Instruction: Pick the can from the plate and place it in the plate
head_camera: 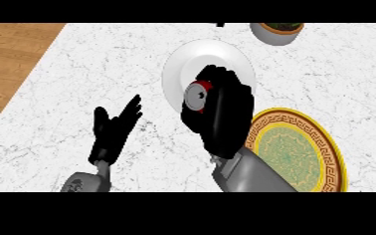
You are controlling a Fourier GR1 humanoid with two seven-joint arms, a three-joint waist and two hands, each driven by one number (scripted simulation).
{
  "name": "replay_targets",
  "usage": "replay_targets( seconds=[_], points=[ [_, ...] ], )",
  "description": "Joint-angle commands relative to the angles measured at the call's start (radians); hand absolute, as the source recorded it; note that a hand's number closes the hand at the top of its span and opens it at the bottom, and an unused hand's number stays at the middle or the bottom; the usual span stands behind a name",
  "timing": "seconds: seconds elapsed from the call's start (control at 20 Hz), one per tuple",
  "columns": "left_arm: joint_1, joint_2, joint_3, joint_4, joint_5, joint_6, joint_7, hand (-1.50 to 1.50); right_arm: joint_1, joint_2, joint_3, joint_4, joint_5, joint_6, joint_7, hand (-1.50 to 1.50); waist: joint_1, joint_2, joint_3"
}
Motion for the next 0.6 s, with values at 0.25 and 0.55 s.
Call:
replay_targets(
  seconds=[0.25,0.55],
  points=[
    [-0.007,0.007,0.029,0.012,0.003,0.013,-0.016,0.00,-0.065,0.009,-0.026,0.141,0.124,-0.267,0.259,1.50,-0.040,0.008,0.001],
    [0.034,0.004,0.033,0.007,-0.002,0.027,-0.036,0.00,-0.083,0.009,-0.115,0.254,0.233,-0.368,0.278,1.50,-0.068,0.005,0.002]
  ],
)
